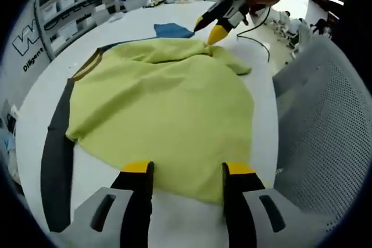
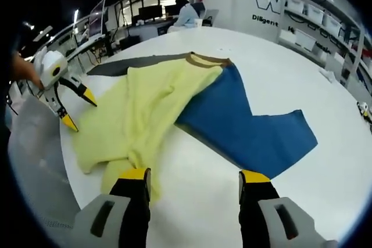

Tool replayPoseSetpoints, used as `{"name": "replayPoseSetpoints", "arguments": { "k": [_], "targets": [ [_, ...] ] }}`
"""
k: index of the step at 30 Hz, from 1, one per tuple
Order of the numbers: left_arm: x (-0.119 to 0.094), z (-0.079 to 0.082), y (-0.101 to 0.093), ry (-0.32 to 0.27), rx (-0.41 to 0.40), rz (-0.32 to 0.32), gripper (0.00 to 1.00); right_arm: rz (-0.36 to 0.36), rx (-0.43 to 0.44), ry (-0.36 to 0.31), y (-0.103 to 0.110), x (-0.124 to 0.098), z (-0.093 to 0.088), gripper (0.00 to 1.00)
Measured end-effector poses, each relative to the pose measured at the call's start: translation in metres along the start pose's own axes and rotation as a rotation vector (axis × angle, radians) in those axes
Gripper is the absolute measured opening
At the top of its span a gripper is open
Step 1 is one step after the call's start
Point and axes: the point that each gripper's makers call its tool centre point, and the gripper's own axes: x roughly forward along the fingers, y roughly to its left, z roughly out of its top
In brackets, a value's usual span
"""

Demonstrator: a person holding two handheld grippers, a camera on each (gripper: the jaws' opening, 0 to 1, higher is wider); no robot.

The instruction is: Fold the garment on the visible template until the final outline fits inside the template.

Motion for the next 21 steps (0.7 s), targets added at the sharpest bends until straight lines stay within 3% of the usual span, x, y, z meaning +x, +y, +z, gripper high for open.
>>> {"name": "replayPoseSetpoints", "arguments": {
  "k": [10, 21],
  "targets": [
    [-0.007, -0.01, 0.006, 0.022, -0.017, 0.0, 0.48, -0.013, 0.004, 0.012, -0.017, 0.003, 0.0, 0.67],
    [-0.023, -0.033, 0.016, 0.087, -0.039, 0.013, 0.49, -0.003, -0.047, 0.031, -0.028, 0.006, 0.002, 0.63]
  ]
}}
